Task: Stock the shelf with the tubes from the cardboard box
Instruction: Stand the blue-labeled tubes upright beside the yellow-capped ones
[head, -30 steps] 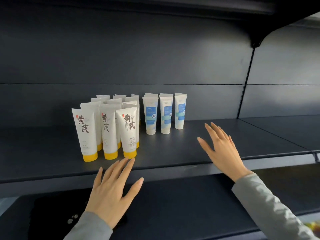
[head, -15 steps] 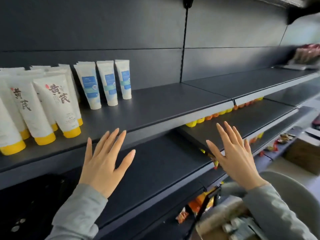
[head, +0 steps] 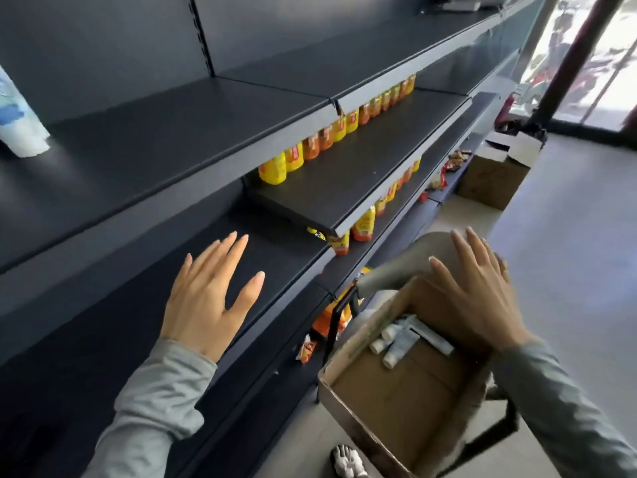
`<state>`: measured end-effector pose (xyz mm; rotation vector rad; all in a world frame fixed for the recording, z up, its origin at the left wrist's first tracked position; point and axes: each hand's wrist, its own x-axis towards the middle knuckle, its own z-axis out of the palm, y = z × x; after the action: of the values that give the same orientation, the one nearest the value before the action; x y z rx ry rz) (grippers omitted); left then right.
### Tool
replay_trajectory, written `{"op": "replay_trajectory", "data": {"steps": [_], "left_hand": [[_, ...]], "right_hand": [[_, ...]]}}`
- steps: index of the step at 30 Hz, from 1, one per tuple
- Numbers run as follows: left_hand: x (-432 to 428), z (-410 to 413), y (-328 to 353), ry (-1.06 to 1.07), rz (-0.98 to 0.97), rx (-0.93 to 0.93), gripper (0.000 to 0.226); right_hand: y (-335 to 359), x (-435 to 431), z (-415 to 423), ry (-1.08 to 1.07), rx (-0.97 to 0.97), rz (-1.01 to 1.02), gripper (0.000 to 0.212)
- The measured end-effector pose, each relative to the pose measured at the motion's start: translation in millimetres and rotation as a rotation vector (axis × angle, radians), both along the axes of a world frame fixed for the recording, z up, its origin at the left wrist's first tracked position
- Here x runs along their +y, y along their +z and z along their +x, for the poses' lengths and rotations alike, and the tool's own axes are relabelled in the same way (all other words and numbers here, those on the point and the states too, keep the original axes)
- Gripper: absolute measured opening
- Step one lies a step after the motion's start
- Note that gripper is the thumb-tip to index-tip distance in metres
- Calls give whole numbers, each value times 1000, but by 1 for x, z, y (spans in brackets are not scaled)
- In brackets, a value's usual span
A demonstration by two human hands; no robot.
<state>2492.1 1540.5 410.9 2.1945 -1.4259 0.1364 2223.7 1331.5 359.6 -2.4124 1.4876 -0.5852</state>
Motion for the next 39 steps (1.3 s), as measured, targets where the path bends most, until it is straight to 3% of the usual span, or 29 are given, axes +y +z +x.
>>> {"op": "replay_trajectory", "data": {"steps": [18, 24, 28, 32, 39], "left_hand": [[-129, -22, -158, -87, 415, 196, 86], [-164, -31, -217, -146, 517, 223, 88], [-184, -38, -255, -202, 557, 263, 100], [-200, -42, -282, -248, 614, 283, 90], [-210, -49, -310, -315, 723, 313, 78]], "right_hand": [[-194, -42, -46, -265, 59, 525, 66], [-267, -69, -23, -301, -38, 651, 64], [-330, -85, 4, -315, -117, 859, 66], [-389, -112, 24, -380, -152, 1041, 66], [-445, -154, 57, -620, -448, 1145, 57]]}}
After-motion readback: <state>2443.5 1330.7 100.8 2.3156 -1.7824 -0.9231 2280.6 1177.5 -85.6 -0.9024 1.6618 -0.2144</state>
